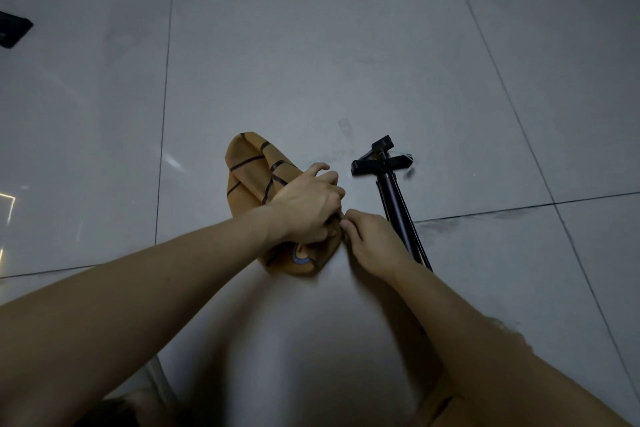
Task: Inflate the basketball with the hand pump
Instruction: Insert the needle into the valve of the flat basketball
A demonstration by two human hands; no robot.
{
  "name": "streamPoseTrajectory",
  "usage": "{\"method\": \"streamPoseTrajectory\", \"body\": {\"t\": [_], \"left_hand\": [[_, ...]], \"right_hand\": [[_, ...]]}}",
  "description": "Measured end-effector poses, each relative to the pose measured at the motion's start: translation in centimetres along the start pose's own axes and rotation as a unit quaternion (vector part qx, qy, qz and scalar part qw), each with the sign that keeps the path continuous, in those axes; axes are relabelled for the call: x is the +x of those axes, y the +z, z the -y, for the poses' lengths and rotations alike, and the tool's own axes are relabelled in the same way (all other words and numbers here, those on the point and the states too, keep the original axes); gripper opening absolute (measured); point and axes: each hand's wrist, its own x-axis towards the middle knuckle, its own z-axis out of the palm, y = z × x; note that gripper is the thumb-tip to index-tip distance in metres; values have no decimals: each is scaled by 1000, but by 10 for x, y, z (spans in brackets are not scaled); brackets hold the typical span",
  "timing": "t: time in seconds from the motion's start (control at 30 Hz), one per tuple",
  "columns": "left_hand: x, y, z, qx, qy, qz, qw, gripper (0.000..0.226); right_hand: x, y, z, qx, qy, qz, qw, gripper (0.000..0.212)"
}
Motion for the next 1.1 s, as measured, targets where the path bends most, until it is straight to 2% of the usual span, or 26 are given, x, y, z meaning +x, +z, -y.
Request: {"method": "streamPoseTrajectory", "body": {"t": [0.13, 0.23, 0.3, 0.43, 0.47, 0.5, 0.57, 0.6, 0.63, 0.73, 0.8, 0.87, 0.97, 1.1], "left_hand": [[-1, 2, -1, -2, -4, -14, 1000, 31], [-3, 4, -4, 12, 1, -15, 1000, 27], [-4, 5, -6, 28, 5, -13, 1000, 25], [-6, 6, -9, 52, 12, -13, 998, 25], [-7, 6, -10, 52, 13, -13, 998, 26], [-7, 6, -10, 50, 13, -11, 999, 27], [-6, 4, -9, 48, 5, -5, 999, 29], [-5, 3, -9, 46, 1, -1, 999, 31], [-5, 1, -8, 42, -3, 2, 999, 34], [-5, -3, -6, 23, -9, 4, 1000, 39], [-4, -4, -7, 17, -12, 4, 1000, 40], [-2, -6, -6, 16, -13, 12, 1000, 37], [0, -8, -6, 4, -20, 23, 1000, 27], [1, -11, -7, 10, -29, 43, 999, 24]], "right_hand": [[7, -4, 6, 112, 92, 27, 989, 37], [14, -11, 16, 242, 217, 88, 942, 39], [19, -12, 19, 352, 319, 118, 872, 37], [27, -14, 18, 570, 473, 169, 650, 37], [28, -16, 17, 593, 487, 177, 616, 37], [28, -17, 17, 601, 490, 186, 603, 37], [26, -20, 15, 593, 472, 201, 620, 37], [24, -22, 15, 575, 456, 205, 648, 37], [22, -25, 15, 536, 433, 206, 695, 38], [14, -28, 11, 328, 305, 148, 881, 32], [10, -29, 4, 207, 203, 88, 953, 24], [6, -26, 2, 110, 133, 55, 984, 16], [2, -20, 5, 0, 60, 19, 998, 20], [5, -15, 13, -16, 73, 19, 997, 25]]}}
